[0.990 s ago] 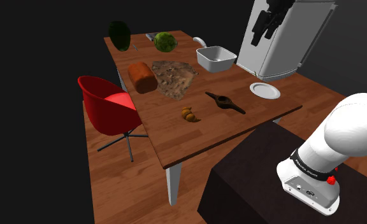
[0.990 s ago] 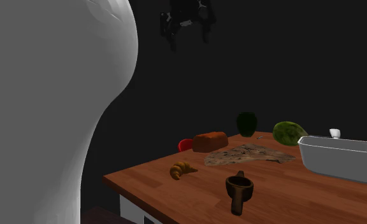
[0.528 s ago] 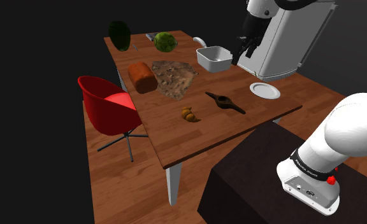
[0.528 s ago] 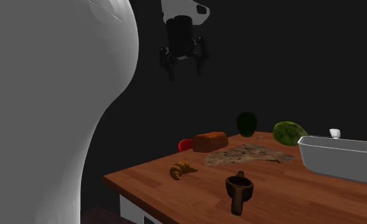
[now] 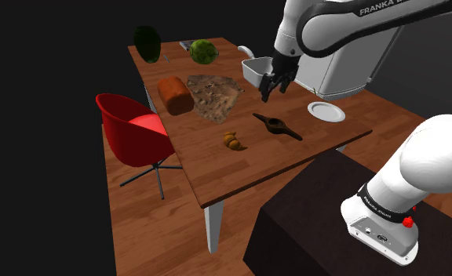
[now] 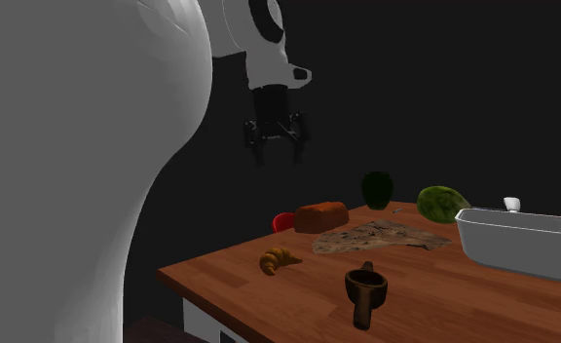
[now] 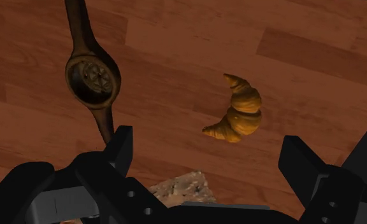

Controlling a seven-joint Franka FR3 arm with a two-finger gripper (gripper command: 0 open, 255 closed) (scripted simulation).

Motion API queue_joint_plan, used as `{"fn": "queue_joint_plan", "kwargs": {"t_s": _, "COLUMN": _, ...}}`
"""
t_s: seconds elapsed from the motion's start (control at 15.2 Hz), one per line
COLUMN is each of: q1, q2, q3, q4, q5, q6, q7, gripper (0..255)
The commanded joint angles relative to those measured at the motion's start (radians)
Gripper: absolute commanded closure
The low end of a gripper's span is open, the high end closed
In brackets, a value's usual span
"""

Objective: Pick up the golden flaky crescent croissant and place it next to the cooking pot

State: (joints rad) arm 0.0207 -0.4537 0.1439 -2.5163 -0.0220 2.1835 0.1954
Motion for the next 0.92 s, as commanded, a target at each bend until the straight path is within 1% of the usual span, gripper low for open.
{"fn": "queue_joint_plan", "kwargs": {"t_s": 0.0, "q1": -0.001, "q2": 0.066, "q3": 0.02, "q4": -0.007, "q5": -0.005, "q6": 0.074, "q7": 0.033, "gripper": 0}}
{"fn": "queue_joint_plan", "kwargs": {"t_s": 0.2, "q1": -0.007, "q2": 0.173, "q3": 0.048, "q4": 0.001, "q5": -0.023, "q6": 0.17, "q7": 0.086, "gripper": 0}}
{"fn": "queue_joint_plan", "kwargs": {"t_s": 0.4, "q1": -0.014, "q2": 0.288, "q3": 0.074, "q4": 0.023, "q5": -0.057, "q6": 0.259, "q7": 0.148, "gripper": 0}}
{"fn": "queue_joint_plan", "kwargs": {"t_s": 0.59, "q1": -0.019, "q2": 0.41, "q3": 0.093, "q4": 0.059, "q5": -0.11, "q6": 0.337, "q7": 0.221, "gripper": 0}}
{"fn": "queue_joint_plan", "kwargs": {"t_s": 0.86, "q1": -0.011, "q2": 0.576, "q3": 0.097, "q4": 0.128, "q5": -0.207, "q6": 0.421, "q7": 0.333, "gripper": 0}}
